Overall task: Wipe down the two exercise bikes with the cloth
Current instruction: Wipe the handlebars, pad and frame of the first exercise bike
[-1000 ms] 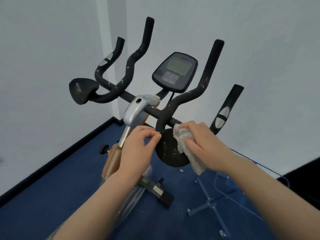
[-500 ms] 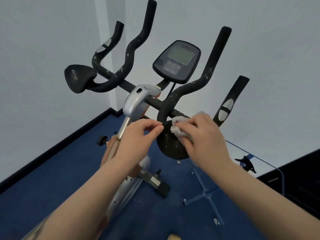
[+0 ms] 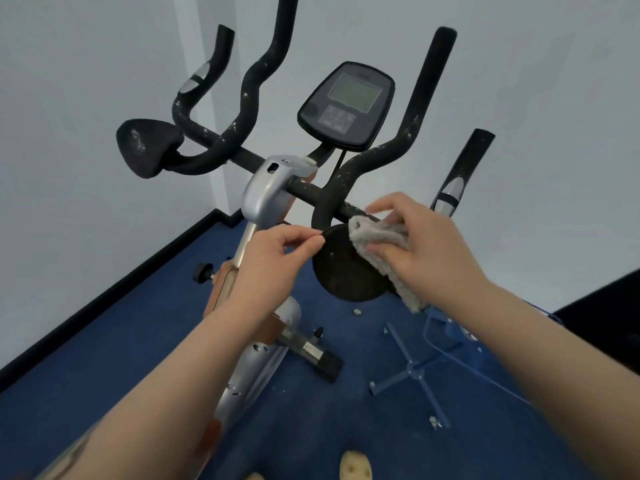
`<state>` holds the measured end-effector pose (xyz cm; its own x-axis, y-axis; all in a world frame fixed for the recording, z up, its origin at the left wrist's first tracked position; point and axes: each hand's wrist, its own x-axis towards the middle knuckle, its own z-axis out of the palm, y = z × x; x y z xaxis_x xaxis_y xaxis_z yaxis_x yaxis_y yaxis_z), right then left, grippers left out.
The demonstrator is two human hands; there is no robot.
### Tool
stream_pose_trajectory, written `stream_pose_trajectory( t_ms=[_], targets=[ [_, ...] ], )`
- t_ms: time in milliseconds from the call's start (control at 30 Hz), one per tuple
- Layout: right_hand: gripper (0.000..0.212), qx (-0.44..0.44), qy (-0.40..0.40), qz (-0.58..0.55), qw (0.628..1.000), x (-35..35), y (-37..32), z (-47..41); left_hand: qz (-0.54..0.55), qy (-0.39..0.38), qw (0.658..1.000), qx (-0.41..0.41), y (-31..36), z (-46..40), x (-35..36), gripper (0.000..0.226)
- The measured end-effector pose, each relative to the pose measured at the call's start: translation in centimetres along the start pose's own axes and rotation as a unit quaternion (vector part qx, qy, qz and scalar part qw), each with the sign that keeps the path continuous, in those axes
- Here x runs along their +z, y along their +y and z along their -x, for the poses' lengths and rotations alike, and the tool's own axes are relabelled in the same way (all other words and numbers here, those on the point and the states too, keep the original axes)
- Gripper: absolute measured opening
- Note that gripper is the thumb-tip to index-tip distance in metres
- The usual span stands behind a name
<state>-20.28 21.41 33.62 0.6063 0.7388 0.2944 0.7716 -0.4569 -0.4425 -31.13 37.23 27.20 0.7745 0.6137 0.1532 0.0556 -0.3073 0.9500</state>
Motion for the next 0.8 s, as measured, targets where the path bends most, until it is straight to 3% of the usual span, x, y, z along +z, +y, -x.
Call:
stream_pose_trajectory(
  t_ms=[133,200,300,367,400,500,633,733,800],
  targets=[
    [0.023,-0.034,0.047,0.166,0.984,2.9,-0.7,1.0,0.018,-0.017,1.0,-0.018,0.3,-0.4,-0.3,0.014],
    [0.022,-0.046,0.051,0.194,0.979,3.5,-1.0,1.6,0.018,-0.023,0.999,-0.015,0.4,-0.5,-0.5,0.015],
    [0.025,-0.102,-0.071,0.187,0.975,3.4,-1.1,2.5,0.034,-0.035,0.999,-0.021,0.5,-0.5,-0.6,0.015],
    [0.023,-0.125,-0.169,0.107,0.972,2.1,-1.0,2.5,0.039,-0.047,0.998,-0.027,0.4,-0.4,-0.9,0.015],
    [0.022,-0.117,-0.177,0.056,0.976,1.4,-0.7,2.2,0.04,-0.051,0.997,-0.028,0.3,-0.3,-1.1,0.014],
    [0.023,-0.063,-0.01,-0.021,0.998,0.9,0.2,1.4,0.043,-0.052,0.997,-0.034,-0.1,0.0,-1.4,0.013],
    [0.022,-0.03,0.103,0.071,0.992,5.2,-1.4,2.1,0.05,-0.03,0.997,-0.046,-0.5,0.6,-0.9,0.014],
    [0.026,-0.067,0.089,0.104,0.988,5.7,-2.1,2.7,0.055,-0.02,0.998,-0.037,-0.3,0.8,-0.6,0.016],
    [0.029,-0.149,-0.038,0.121,0.981,4.4,-1.9,2.8,0.066,-0.022,0.997,-0.025,-0.1,1.1,-0.4,0.017]
  ],
)
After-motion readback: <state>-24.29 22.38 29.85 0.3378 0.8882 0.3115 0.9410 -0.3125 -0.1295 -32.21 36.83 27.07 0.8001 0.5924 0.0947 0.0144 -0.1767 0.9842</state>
